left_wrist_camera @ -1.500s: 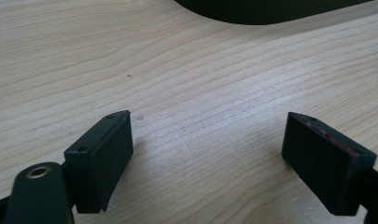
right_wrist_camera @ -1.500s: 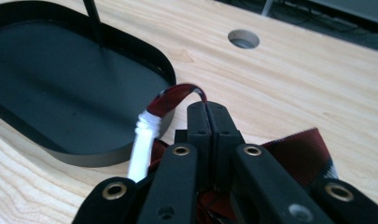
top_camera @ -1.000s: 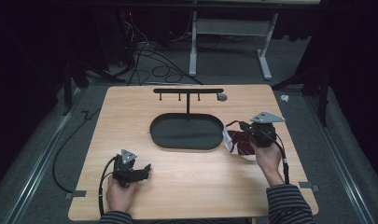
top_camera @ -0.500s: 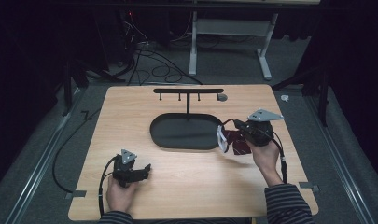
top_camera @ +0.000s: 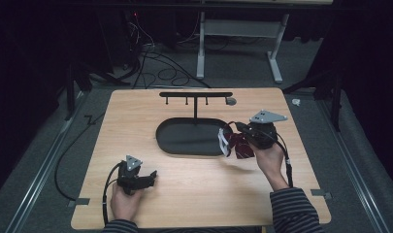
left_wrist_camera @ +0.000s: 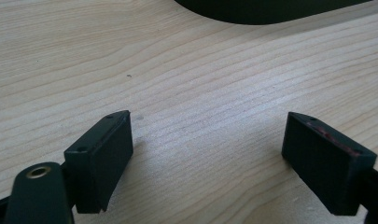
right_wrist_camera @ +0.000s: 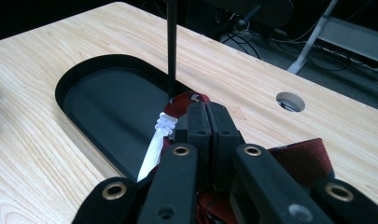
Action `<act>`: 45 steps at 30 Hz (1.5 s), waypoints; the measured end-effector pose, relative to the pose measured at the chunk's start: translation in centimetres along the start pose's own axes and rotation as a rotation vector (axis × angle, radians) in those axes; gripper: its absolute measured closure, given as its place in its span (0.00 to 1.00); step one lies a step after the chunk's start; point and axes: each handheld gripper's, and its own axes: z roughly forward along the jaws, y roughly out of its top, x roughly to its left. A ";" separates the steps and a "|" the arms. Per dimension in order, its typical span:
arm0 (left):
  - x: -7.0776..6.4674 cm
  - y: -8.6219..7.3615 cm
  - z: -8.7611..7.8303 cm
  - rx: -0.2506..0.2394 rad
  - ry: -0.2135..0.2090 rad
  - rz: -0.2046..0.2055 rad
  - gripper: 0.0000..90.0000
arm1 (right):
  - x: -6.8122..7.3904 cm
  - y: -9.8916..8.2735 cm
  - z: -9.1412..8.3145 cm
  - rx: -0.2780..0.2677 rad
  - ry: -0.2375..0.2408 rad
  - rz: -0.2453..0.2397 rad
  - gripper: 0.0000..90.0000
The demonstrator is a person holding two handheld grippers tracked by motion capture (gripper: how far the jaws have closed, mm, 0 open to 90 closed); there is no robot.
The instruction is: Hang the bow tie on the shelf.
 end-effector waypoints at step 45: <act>0.0 0.0 0.0 0.000 0.000 0.000 0.19 | 1.6 3.6 3.2 -0.003 0.077 -0.006 1.00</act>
